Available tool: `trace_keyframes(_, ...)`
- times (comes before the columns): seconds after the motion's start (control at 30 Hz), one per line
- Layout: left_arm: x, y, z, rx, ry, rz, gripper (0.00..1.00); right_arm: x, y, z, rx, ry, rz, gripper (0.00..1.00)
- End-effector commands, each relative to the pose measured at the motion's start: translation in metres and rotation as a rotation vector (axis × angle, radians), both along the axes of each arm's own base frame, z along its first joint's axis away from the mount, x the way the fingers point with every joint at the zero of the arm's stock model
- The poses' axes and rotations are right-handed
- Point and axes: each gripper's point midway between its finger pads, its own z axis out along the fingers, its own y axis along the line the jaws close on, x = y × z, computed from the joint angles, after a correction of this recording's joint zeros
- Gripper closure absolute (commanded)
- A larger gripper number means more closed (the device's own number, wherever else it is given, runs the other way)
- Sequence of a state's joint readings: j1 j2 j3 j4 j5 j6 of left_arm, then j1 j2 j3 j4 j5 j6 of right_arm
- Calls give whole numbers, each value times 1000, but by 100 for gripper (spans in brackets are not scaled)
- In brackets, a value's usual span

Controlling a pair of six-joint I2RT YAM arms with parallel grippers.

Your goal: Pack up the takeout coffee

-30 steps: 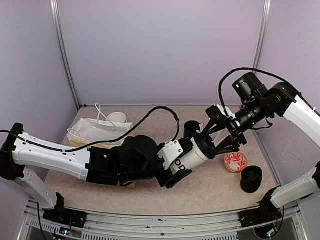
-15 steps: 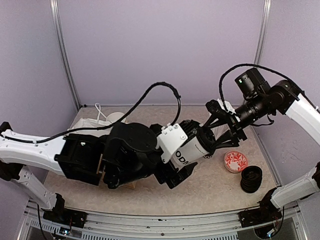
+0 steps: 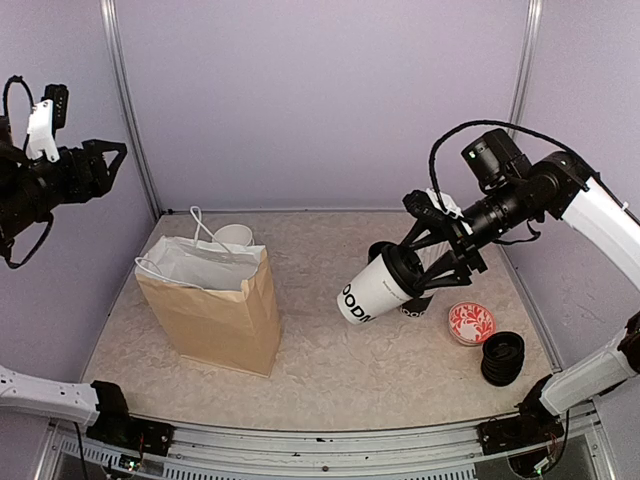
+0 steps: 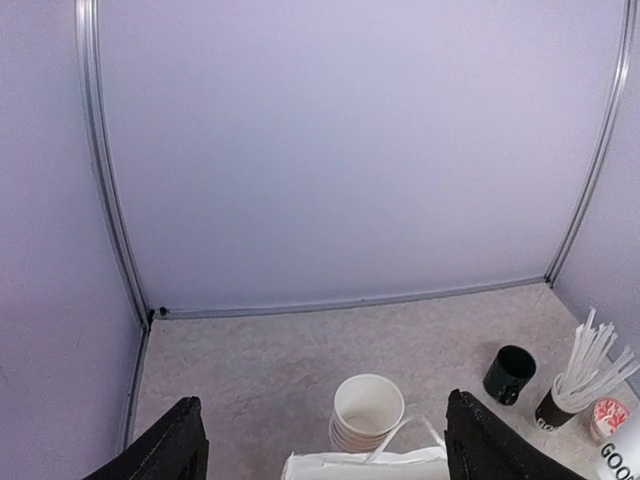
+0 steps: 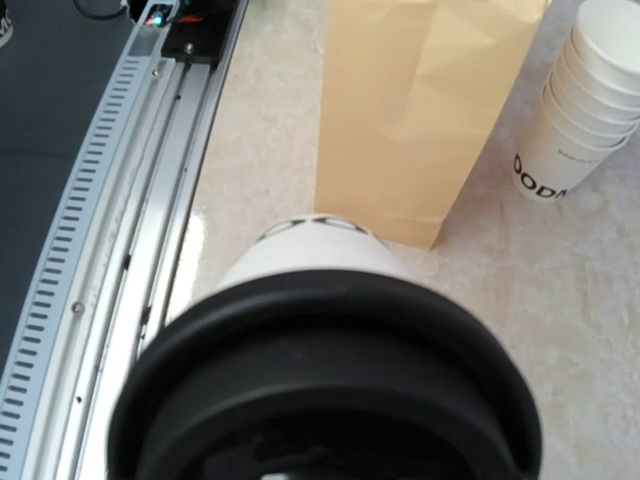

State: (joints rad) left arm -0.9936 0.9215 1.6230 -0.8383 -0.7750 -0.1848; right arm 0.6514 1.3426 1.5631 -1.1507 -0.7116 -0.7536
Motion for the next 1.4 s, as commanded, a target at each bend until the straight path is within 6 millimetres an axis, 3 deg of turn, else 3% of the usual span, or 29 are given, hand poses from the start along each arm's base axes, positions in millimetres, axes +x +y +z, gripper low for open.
trace_keyframes(0.0, 19, -14, -83, 183, 221, -59, 19, -4, 1, 12, 30, 5, 19, 47)
trace_keyframes(0.2, 41, -26, -166, 333, 484, -154, 16, -7, 1, 9, 34, 20, 30, 46)
trace_keyframes(0.5, 58, -59, -206, 485, 546, -342, 11, -13, -2, 3, 36, 30, 33, 46)
trace_keyframes(0.73, 74, -71, -221, 641, 526, -410, 16, -15, -2, 1, 35, 36, 38, 46)
trace_keyframes(0.87, 79, -63, -227, 779, 510, -395, 20, -14, -2, 0, 33, 40, 40, 46)
trace_keyframes(0.97, 74, -72, -224, 805, 493, -429, 25, -14, -1, -2, 30, 48, 42, 46)
trace_keyframes(1.17, 64, -81, -199, 818, 415, -427, 21, -12, 1, -3, 29, 57, 46, 46)
trace_keyframes(1.37, 74, -79, -208, 881, 414, -408, 17, -12, 4, -5, 33, 68, 56, 46)
